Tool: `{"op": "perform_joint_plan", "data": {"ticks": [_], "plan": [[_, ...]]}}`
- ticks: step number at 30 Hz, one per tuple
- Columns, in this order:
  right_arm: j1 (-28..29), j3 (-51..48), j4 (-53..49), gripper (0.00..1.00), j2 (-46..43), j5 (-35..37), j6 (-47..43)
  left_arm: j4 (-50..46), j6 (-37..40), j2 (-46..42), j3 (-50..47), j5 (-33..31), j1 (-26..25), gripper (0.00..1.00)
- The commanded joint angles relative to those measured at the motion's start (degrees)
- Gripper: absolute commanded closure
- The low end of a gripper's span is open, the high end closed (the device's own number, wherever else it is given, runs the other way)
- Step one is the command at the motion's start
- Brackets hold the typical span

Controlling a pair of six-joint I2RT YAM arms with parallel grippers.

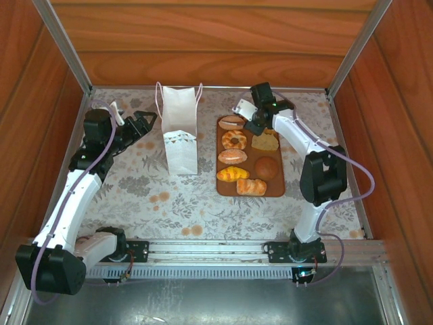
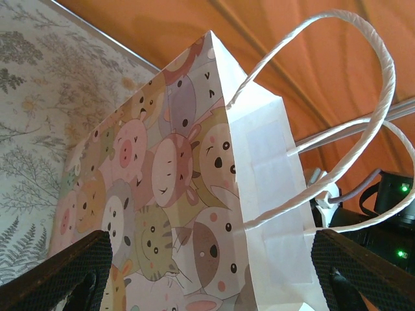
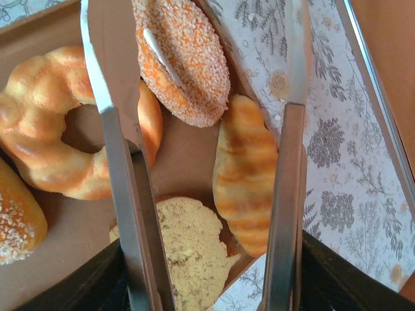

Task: Place the fake bread into the paper bag

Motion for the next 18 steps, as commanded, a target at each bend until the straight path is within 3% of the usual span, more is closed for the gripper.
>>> {"op": "perform_joint_plan", "data": {"ticks": [1,18], "plan": [[0.44,2.87,-1.32,0.38,1.92,-1.79,-2.22,-0.95,1.21,0.09,1.68,-0.87,-0.25,0.15],[0.26,7.05,-4.99,0.38,8.14,-0.21,-2.41,-1.78,1.88,0.21,1.98,-1.52,-0.23,0.15]]}}
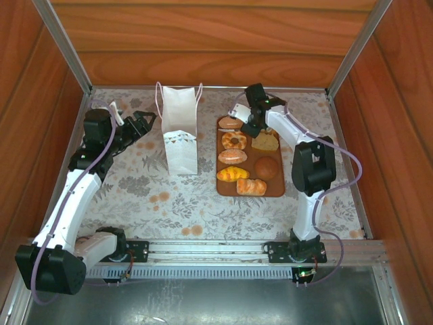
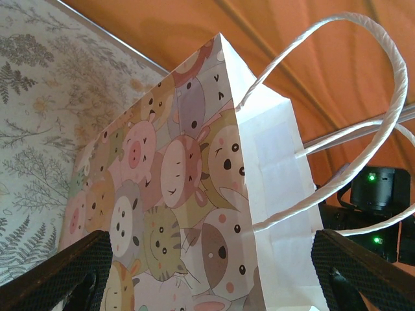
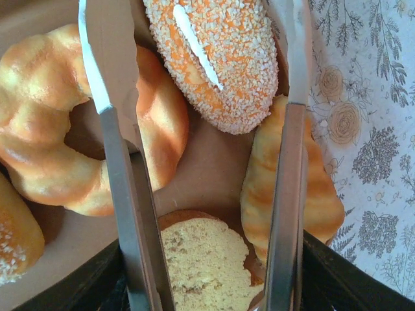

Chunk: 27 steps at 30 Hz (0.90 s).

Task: Place the fake bread into the paper bag

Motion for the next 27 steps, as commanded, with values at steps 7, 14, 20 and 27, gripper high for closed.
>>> {"op": "perform_joint_plan", "data": {"ticks": [7,14,20,27], "plan": [[0.11,3.4,-2.2,0.39,1.99,2.84,-0.99,-1.34,1.76,-0.19,2.1,-0.59,-0.25,0.15],[0.08,2.42,-0.76,0.48,0.26,3.32,-0.96,-1.52,1.86,-0.72,2.3,-1.65,-0.3,0.15],[0.26,1.42,1.48,0.6,-1.96,4.1,-0.08,-1.73,1.51,-3.98,2.41,-4.96,-0.23,0.15],[0.26,0.28,3.6,0.65,-6.66,4.19,5.05,-1.4,1.25,-6.82,3.36,-2.29,-0.41,0.15]]}}
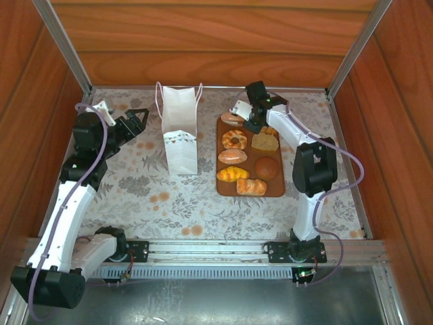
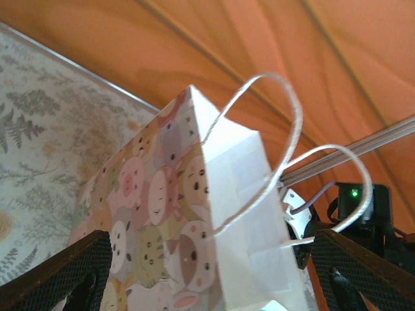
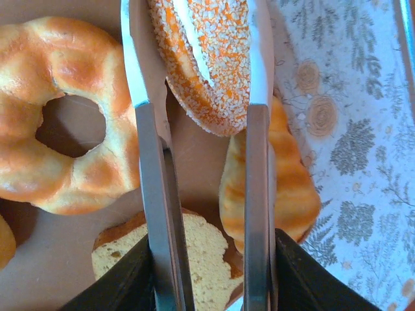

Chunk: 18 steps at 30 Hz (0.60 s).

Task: Place the fake bread into the paper bag

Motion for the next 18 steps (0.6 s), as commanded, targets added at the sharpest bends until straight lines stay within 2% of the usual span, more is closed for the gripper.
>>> {"op": "perform_joint_plan", "data": {"ticks": [1,5,9,14,18], "plan": [[0.26,0.19,2.52,0.66,-4.99,0.97,4.59,-0.08,0.22,0.07,1.68,2.13,-0.77,0.15],[0.26,0.44,1.14,0.67,-8.95,2.07,11.32,2.02,-0.38,0.75,1.12,3.15,-2.49,0.15],[-0.16,0.11,-1.34,0.67,-14.77,0.23,19.68,5.93,-1.58,2.65,0.85,5.35,-3.92,0.15],[-0.18,0.06,-5.56,0.68,-22.42,-1.9,28.11,5.94,-0.86,6.14,2.06,4.03,-6.4,0.15],[-0.13,0.51,-7.04,0.68,-27.78,-5.79,33.63,5.07,-0.55,7.79,1.95,0.39,-7.59,0.16]]}}
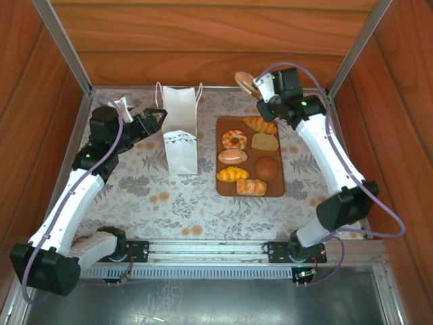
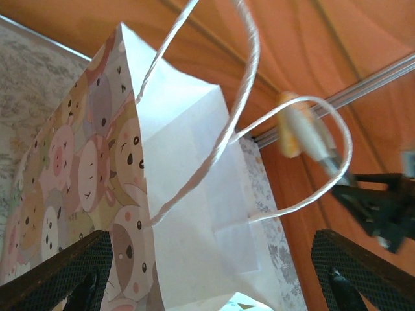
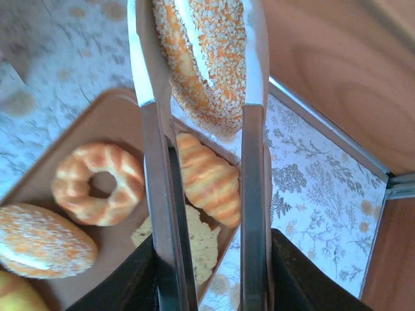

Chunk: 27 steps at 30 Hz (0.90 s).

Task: Place the fake bread into the paper bag

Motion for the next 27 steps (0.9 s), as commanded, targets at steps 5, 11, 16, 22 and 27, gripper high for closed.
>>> {"op": "perform_joint_plan", "data": {"ticks": [5,11,16,22,27], "plan": [[0.29,2.43,0.13,0.69,-8.35,-13.48,14.33,4.48,-1.71,2.94,0.05,-2.71,-1.2,0.24],[2.31,6.01,3.57,0.69,-8.56,-23.95,22.15,5.12,-1.96,5.18,1.11,-3.15,-2.28,0.39],[6.99,10.25,6.67,0.69,-6.4,-28.49,24.94,5.07,-2.44,6.01,1.12,-5.1,-2.66,0.49],[12.54,12.37,11.12,0.69,-2.54,-30.3,27.76,3.51,-3.36,6.58,0.75,-7.71,-2.92,0.56],[14.97,12.19,12.3,0.69,0.76,-29.85,29.18,3.08,-3.17,7.06,1.15,-8.03,-3.08,0.6]]}}
